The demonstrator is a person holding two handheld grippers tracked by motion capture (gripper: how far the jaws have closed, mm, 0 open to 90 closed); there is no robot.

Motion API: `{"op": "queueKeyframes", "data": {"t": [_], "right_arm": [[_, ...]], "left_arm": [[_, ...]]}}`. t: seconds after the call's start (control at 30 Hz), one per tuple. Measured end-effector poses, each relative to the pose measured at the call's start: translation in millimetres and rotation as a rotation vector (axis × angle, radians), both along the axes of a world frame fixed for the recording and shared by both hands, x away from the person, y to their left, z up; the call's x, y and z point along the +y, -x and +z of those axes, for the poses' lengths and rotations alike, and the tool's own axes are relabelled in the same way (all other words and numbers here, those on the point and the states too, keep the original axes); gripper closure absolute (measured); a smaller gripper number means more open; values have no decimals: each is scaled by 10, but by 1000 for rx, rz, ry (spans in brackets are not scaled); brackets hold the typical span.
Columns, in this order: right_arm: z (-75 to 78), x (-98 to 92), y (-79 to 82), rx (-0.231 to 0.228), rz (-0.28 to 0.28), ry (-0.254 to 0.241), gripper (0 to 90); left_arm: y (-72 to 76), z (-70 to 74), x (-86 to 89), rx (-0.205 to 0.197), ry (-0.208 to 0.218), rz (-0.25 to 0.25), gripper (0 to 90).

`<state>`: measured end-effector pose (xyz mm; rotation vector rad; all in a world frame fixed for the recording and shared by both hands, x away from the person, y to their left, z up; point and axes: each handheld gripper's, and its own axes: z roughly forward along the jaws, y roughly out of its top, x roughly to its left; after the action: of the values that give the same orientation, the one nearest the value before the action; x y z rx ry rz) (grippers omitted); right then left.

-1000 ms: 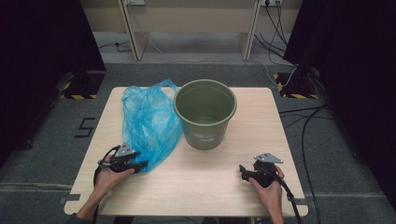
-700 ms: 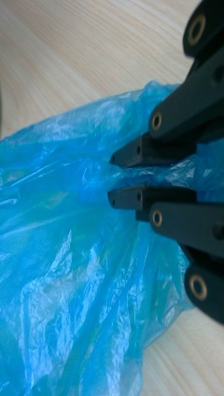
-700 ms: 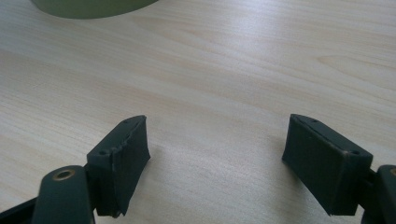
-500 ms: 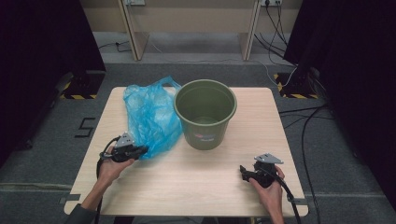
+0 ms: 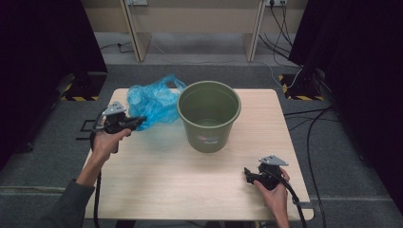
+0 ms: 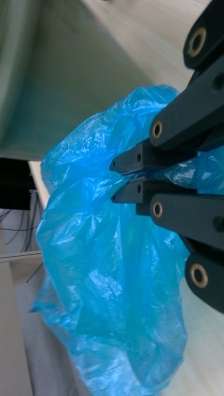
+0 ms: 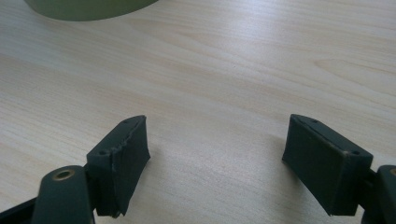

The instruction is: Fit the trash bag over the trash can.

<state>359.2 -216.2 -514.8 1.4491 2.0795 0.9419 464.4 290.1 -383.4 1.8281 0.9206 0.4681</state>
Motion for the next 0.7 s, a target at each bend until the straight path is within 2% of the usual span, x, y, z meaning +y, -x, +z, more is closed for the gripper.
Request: {"op": "queueKeyframes", "data": {"t": [0.03,0.07,0.1,0.13,0.17,0.23,0.27,0.3,0.33,0.37,0.4,0.47,0.5,0.53,0.57,0.6,0.7], "right_arm": [[0,0,0,0,0,0,220],[3,-5,-3,-2,-3,0,221],[5,-6,-6,-2,-5,-2,221],[8,-8,-11,-4,-5,-5,223],[14,-9,-16,-6,-5,-3,224],[29,-11,-23,-11,-8,-6,224],[38,-20,-28,-15,-6,-2,224],[38,-20,-28,-15,-6,-2,224],[51,-27,-29,-18,-12,-7,224],[51,-27,-29,-18,-12,-7,224],[60,-35,-24,-21,-12,-7,224],[64,-47,-21,-27,-8,-5,225],[64,-47,-21,-27,-8,-5,225],[71,-55,-15,-23,-13,-6,226],[74,-61,-15,-25,-14,-8,226],[80,-73,-18,-30,-10,-3,226],[106,-90,-12,-30,-21,-8,226]], "left_arm": [[0,0,0,0,0,0,862],[-79,127,-17,-1,21,1,862],[-120,191,-32,1,31,2,862],[-120,191,-32,1,31,2,861],[-161,254,-51,-1,35,5,861],[-235,379,-106,-14,31,14,861],[-304,501,-181,-27,36,17,861],[-304,501,-181,-27,36,17,861],[-367,624,-271,-44,48,21,861],[-367,624,-271,-44,48,21,861],[-419,740,-391,-63,52,17,861],[-459,851,-540,-86,49,8,861],[-459,851,-540,-86,49,8,861],[-489,955,-703,-108,55,-3,862],[-489,955,-703,-108,55,-3,861],[-504,1044,-885,-127,58,-22,862],[-508,1149,-1174,-161,35,-46,862]]}}
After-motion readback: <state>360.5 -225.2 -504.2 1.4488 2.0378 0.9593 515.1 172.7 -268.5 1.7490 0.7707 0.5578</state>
